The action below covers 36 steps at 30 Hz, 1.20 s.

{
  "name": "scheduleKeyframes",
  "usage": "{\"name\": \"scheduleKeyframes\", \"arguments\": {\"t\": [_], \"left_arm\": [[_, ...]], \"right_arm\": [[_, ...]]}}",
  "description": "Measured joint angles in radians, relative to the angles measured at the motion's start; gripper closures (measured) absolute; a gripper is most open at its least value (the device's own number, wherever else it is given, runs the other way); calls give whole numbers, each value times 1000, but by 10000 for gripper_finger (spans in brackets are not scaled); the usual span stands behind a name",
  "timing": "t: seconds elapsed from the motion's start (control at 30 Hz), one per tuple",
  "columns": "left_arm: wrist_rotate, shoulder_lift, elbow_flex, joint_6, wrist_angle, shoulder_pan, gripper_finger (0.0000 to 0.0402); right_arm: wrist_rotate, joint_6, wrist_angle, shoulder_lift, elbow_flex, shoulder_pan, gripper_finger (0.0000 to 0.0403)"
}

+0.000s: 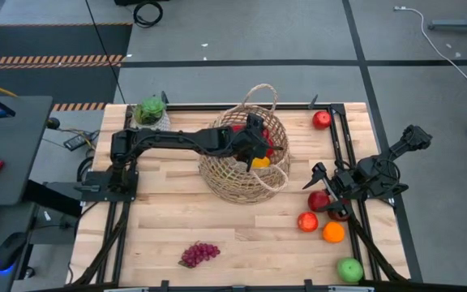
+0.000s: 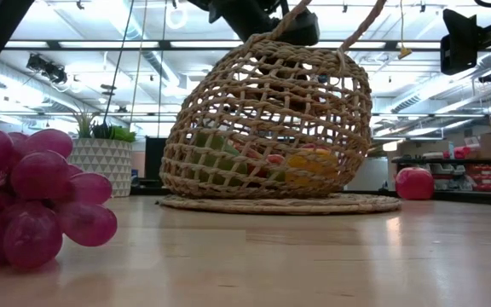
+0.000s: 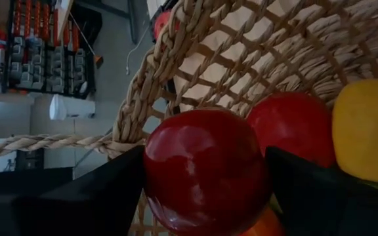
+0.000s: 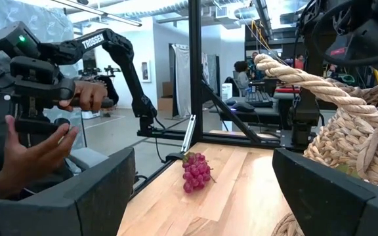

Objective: Build produce basket
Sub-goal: Put the red apple into the brown basket, then put the red pomegranate into the brown basket

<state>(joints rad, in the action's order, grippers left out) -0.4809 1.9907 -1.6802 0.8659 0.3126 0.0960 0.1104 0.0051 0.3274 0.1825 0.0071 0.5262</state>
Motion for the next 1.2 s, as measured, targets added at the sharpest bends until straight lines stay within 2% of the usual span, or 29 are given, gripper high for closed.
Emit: {"name": "scheduleKeyframes", "arguments": {"t": [0.33,0.43,0.53,0.6,0.67,0.8,0.9,1.2], "left_arm": [[15,0,0,-86,-18,-12,83],[24,-1,0,-98,-13,-11,50],[90,-1,0,-103,8,-11,9],[173,-5,0,-82,25,-6,12],[187,-10,0,-69,19,-1,6],[140,-12,0,-58,22,12,8],[26,-26,0,-1,5,4,10],[-129,-212,-2,89,-272,16,11]], "right_arm": [[0,0,0,0,0,0,38],[0,0,0,0,0,0,38],[0,0,0,0,0,0,38],[0,0,0,0,0,0,38],[0,0,0,0,0,0,38],[0,0,0,0,0,0,38],[0,0,0,0,0,0,38],[0,0,0,0,0,0,38]]}}
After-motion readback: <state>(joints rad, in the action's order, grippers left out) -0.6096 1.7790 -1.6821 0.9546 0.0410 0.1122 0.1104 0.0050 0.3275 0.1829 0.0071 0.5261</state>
